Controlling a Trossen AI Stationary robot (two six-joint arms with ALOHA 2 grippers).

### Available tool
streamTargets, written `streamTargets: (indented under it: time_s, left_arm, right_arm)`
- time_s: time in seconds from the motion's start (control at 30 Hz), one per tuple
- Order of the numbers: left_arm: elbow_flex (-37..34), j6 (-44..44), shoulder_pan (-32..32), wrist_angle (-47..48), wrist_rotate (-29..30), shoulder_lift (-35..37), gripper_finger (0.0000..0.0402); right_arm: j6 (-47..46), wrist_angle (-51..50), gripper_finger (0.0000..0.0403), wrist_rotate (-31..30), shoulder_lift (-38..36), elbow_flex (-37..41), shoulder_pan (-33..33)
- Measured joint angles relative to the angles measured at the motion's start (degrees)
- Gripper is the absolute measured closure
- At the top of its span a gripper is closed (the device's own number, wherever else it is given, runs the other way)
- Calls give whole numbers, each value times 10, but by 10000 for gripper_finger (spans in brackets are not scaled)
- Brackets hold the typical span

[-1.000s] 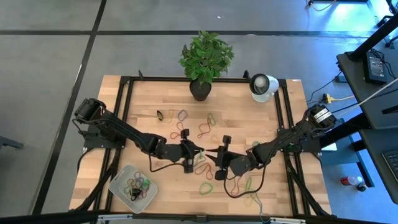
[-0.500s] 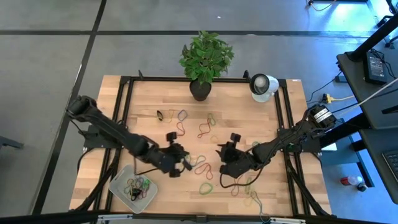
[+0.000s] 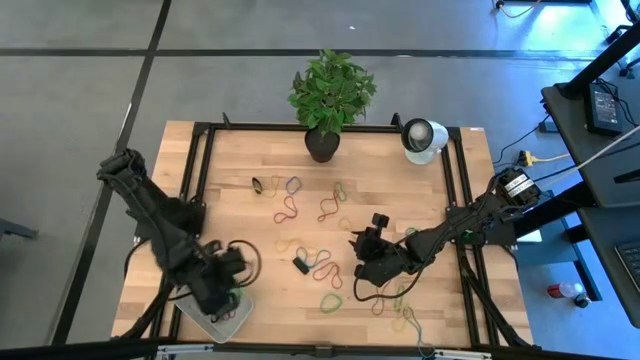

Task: Pick and place rubber bands into bin
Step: Put the green rubber band into the gray bin

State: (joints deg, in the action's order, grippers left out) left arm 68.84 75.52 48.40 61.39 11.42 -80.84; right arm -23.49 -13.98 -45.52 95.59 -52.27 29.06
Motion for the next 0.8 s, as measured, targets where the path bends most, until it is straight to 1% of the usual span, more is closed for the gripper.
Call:
streamTargets:
  time_s: [0.2,0.27,0.37,0.43,0.53,0.6,0.8]
  left_arm:
    - [0,236,84,49,17,-15,398]
    - [0,296,104,64,24,-29,398]
    - [0,364,124,93,39,-56,398]
    - [0,401,131,111,23,-77,398]
    - [0,444,135,132,-45,-102,393]
    - [0,456,140,138,-72,-119,386]
    - [0,469,146,129,-85,-148,344]
  right_arm:
    - [1,0,277,0,0,0,0]
    - [1,0,277,0,0,0,0]
    - [1,1,277,0,0,0,0]
    - [1,4,277,0,0,0,0]
    - [0,5,277,0,0,0,0]
    - [0,5,277,0,0,0,0]
    - [1,7,277,0,0,0,0]
